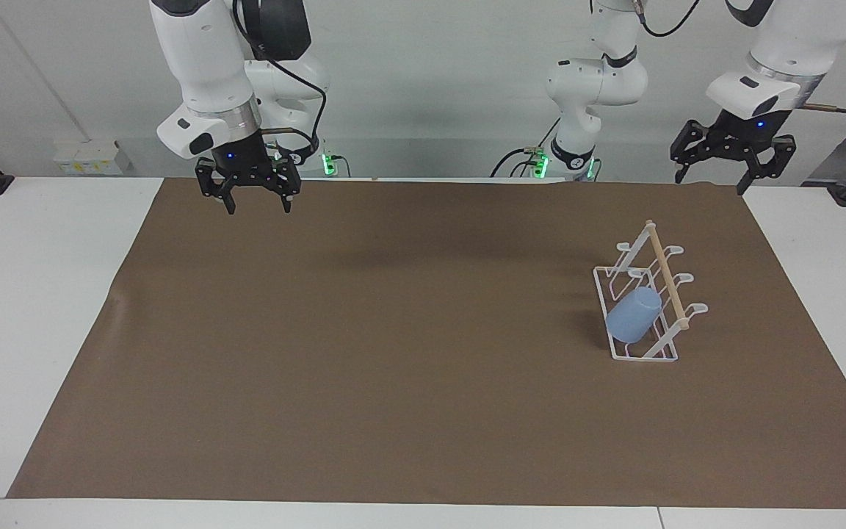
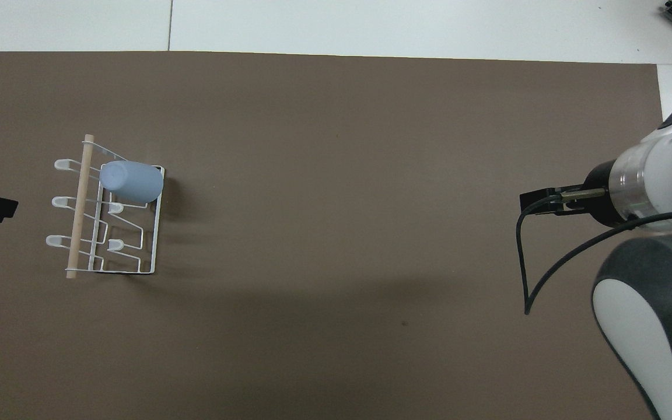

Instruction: Hang cup on cup holder

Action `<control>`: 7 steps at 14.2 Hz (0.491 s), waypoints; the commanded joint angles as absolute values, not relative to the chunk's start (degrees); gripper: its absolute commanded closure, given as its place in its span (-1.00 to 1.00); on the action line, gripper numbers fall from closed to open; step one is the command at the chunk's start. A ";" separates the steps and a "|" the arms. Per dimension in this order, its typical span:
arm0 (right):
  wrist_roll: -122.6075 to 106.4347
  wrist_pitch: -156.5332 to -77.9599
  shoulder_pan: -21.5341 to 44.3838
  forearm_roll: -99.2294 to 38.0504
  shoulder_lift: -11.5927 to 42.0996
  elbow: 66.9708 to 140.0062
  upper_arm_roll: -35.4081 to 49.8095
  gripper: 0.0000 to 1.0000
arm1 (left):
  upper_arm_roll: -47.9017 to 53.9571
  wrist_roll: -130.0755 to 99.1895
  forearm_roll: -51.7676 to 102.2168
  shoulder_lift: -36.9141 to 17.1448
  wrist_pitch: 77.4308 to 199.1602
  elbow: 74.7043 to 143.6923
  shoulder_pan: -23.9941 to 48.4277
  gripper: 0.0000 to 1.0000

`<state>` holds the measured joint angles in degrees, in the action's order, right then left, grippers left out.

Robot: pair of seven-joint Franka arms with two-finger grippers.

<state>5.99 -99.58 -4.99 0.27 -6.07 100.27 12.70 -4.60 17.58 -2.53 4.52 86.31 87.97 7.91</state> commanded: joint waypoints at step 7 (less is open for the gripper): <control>4.83 -95.19 -6.59 -1.32 -5.45 95.36 13.18 -1.00 | -5.01 11.87 0.53 4.13 80.07 86.40 6.51 -1.00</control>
